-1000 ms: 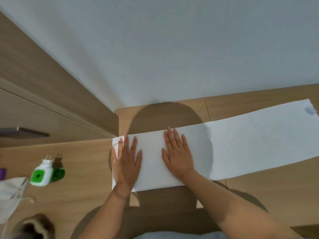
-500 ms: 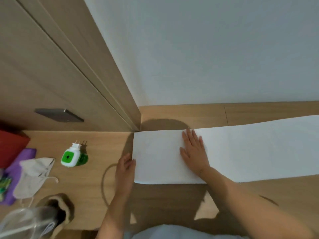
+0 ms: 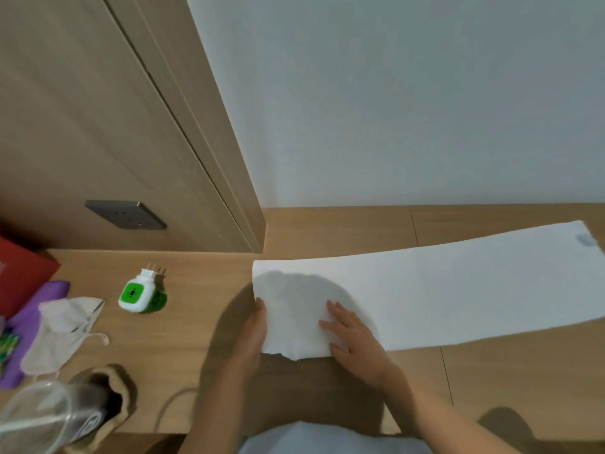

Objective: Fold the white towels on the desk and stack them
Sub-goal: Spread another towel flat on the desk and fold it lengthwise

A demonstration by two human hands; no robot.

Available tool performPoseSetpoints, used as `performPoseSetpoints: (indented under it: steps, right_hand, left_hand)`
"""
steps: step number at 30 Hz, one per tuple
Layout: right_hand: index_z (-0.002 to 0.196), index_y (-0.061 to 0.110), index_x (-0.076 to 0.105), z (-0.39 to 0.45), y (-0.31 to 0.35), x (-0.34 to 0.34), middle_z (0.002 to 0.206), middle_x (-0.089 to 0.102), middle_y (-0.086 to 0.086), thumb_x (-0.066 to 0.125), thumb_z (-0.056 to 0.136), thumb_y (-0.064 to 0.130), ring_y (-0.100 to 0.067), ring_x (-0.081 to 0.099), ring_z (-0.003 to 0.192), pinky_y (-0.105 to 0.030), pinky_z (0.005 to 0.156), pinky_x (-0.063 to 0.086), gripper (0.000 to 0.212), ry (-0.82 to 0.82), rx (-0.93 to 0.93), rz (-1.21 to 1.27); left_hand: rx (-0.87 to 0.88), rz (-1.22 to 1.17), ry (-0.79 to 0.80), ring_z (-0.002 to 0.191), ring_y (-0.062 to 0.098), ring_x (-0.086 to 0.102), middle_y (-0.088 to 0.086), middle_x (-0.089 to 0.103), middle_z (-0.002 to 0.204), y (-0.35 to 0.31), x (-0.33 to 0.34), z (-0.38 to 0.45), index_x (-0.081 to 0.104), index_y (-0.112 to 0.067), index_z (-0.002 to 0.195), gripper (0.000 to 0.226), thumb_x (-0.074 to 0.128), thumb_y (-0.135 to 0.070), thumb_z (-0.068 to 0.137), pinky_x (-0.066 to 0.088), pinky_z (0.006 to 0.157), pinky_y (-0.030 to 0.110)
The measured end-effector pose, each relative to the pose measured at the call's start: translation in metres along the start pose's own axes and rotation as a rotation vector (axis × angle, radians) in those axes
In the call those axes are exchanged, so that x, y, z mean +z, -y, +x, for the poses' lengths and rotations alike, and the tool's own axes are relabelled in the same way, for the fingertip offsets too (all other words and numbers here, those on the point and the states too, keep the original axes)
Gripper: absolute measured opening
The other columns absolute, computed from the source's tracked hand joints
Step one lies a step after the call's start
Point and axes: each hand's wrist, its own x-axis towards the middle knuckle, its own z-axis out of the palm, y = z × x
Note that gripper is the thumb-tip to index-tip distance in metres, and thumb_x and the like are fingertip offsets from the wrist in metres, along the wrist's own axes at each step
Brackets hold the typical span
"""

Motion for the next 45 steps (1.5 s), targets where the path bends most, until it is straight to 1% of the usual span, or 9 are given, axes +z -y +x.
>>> performPoseSetpoints:
  steps: [12,15,21,27,31,34,38,42,45]
  right_hand:
    - [0.133,0.051,0.036,-0.039,0.030,-0.004,0.134,0.039,0.033,0.054,0.088,0.058,0.008,0.038,0.123,-0.018,0.111,0.032,0.049,-0.163,0.014,0.346]
    - [0.133,0.062,0.019,-0.043,0.041,-0.017,0.131,0.036,0.041,0.047,0.076,0.080,0.013,0.042,0.112,-0.006,0.098,0.028,0.066,-0.218,0.014,0.253]
    - [0.126,0.034,0.053,-0.063,0.034,-0.034,0.118,0.066,0.012,0.056,0.095,0.036,-0.013,0.065,0.102,-0.011,0.092,0.042,0.031,-0.584,-0.002,0.176]
    - [0.115,0.014,0.062,-0.090,0.034,-0.071,0.113,0.066,0.005,0.050,0.093,0.039,-0.007,0.062,0.100,-0.015,0.084,0.050,0.035,-0.772,0.014,0.500]
    - [0.126,0.026,0.054,-0.107,0.021,-0.108,0.119,0.061,0.013,0.048,0.093,0.045,-0.006,0.058,0.110,-0.026,0.095,0.051,0.039,-0.758,0.070,0.693]
    - [0.105,0.037,0.055,-0.118,0.004,-0.130,0.095,0.062,0.017,0.045,0.088,0.056,-0.005,0.061,0.096,-0.027,0.083,0.055,0.028,-0.799,0.111,0.861]
    - [0.111,0.039,0.057,-0.137,-0.035,-0.160,0.102,0.066,0.014,0.046,0.089,0.059,-0.006,0.064,0.100,-0.031,0.085,0.055,0.031,-0.848,0.124,1.044]
    - [0.126,0.047,0.054,-0.161,-0.088,-0.191,0.126,0.060,0.016,0.048,0.091,0.055,-0.008,0.055,0.121,-0.036,0.099,0.049,0.036,-0.901,0.147,1.211]
    - [0.106,0.060,0.061,-0.179,-0.132,-0.221,0.111,0.065,0.027,0.053,0.084,0.057,0.005,0.061,0.104,-0.017,0.078,0.054,0.024,-0.985,0.184,1.235]
  left_hand:
    - [0.273,-0.129,0.228,0.093,0.027,0.070,0.009,0.072,0.109,-0.025,0.019,-0.036,0.060,-0.017,0.120,0.030,0.049,-0.036,0.100,0.057,0.064,0.034]
    - [0.309,-0.132,0.306,0.099,0.028,0.069,0.012,0.069,0.109,-0.030,0.032,-0.048,0.058,-0.014,0.121,0.032,0.057,-0.034,0.096,0.059,0.081,0.045]
    - [0.374,-0.088,0.485,0.105,0.021,0.069,0.004,0.072,0.115,-0.041,0.055,-0.059,0.062,-0.017,0.122,0.028,0.059,-0.024,0.095,0.057,0.083,0.034]
    - [0.425,0.004,0.491,0.085,0.012,0.067,-0.001,0.070,0.093,-0.053,0.089,-0.061,0.074,-0.025,0.095,0.025,0.070,-0.044,0.080,0.055,0.073,0.025]
    - [0.625,0.129,0.404,0.106,0.000,0.059,-0.014,0.058,0.122,-0.077,0.124,-0.051,0.056,-0.030,0.123,0.041,0.068,-0.040,0.085,0.048,0.076,0.008]
    - [0.568,0.406,0.533,0.123,0.000,0.048,-0.019,0.046,0.140,-0.101,0.159,-0.052,0.044,-0.037,0.136,0.055,0.061,-0.055,0.087,0.039,0.095,0.020]
    - [0.309,0.597,0.844,0.113,0.010,0.064,-0.008,0.069,0.121,-0.120,0.211,-0.063,0.062,-0.030,0.126,0.050,0.052,-0.061,0.089,0.047,0.095,0.029]
    - [0.465,0.453,0.828,0.109,0.023,0.068,0.003,0.071,0.117,-0.127,0.270,-0.078,0.064,-0.021,0.123,0.036,0.064,-0.039,0.092,0.058,0.084,0.032]
    - [0.556,0.453,0.811,0.105,0.031,0.069,0.011,0.071,0.114,-0.133,0.326,-0.091,0.066,-0.015,0.117,0.033,0.068,-0.035,0.091,0.054,0.090,0.045]
